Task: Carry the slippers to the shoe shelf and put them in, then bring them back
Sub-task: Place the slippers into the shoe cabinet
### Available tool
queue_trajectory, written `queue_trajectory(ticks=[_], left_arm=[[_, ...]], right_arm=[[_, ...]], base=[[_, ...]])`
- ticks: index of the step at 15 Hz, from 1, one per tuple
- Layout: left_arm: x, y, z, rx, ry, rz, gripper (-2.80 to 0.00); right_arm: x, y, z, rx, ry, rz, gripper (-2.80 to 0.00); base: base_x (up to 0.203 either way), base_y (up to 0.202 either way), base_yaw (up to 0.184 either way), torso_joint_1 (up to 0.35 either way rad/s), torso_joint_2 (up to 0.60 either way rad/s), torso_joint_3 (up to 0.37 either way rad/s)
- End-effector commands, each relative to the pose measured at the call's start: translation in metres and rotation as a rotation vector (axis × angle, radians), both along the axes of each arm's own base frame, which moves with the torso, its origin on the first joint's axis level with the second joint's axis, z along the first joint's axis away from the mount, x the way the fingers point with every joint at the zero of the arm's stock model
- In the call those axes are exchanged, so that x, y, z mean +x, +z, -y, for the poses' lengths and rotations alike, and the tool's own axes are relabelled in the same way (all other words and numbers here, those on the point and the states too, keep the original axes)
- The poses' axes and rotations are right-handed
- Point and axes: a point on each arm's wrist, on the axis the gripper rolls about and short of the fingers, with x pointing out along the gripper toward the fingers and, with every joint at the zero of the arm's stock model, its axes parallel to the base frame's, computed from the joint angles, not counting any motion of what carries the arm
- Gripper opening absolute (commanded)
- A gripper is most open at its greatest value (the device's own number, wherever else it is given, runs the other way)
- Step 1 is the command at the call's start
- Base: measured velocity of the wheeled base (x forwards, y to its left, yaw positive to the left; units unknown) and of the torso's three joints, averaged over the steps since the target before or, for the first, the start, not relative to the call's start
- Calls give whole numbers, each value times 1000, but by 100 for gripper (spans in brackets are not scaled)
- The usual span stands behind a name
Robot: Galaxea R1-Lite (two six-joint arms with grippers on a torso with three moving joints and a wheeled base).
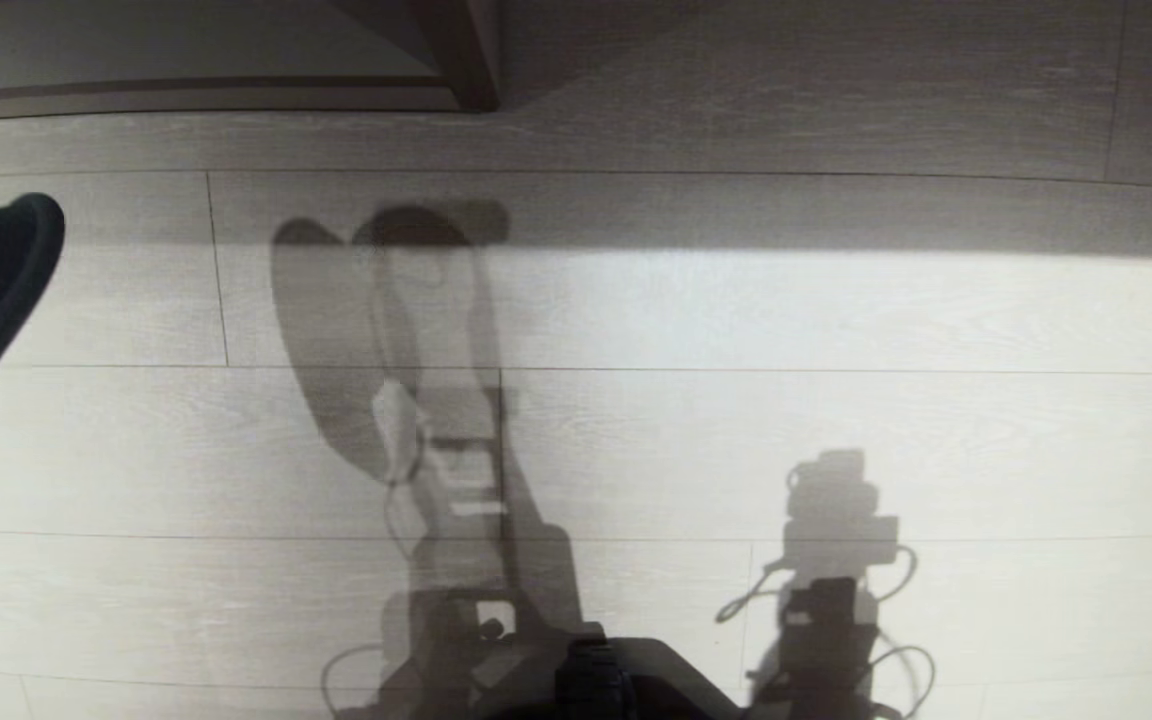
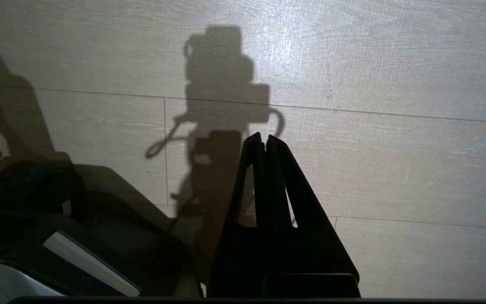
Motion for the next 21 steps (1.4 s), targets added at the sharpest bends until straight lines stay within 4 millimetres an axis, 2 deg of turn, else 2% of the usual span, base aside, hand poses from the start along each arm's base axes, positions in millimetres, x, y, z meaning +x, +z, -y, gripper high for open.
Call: queue_trajectory(ticks=[1, 4, 7, 12, 16, 19, 21], left_arm=[[35, 2, -1, -17, 39, 18, -280], [58, 2, -2, -34, 39, 124, -280], [63, 10, -2, -121, 10, 226, -280], [75, 18, -2, -125, -5, 342, -280], [102, 20, -2, -141, -17, 367, -280], [134, 15, -2, -177, -23, 319, -280], [151, 29, -3, -192, -34, 369, -280]], right_arm=[[0, 0, 0, 0, 1, 2, -280], [0, 0, 0, 0, 0, 2, -280], [0, 0, 0, 0, 1, 2, -280], [0, 0, 0, 0, 1, 2, -280], [0, 0, 0, 0, 0, 0, -280], [0, 0, 0, 0, 1, 2, -280], [0, 0, 0, 0, 1, 1, -280]], base=[[0, 0, 0, 0, 0, 0], [0, 0, 0, 0, 0, 0], [0, 0, 0, 0, 0, 0], [0, 0, 0, 0, 0, 0], [0, 0, 0, 0, 0, 0], [0, 0, 0, 0, 0, 0], [0, 0, 0, 0, 0, 0]])
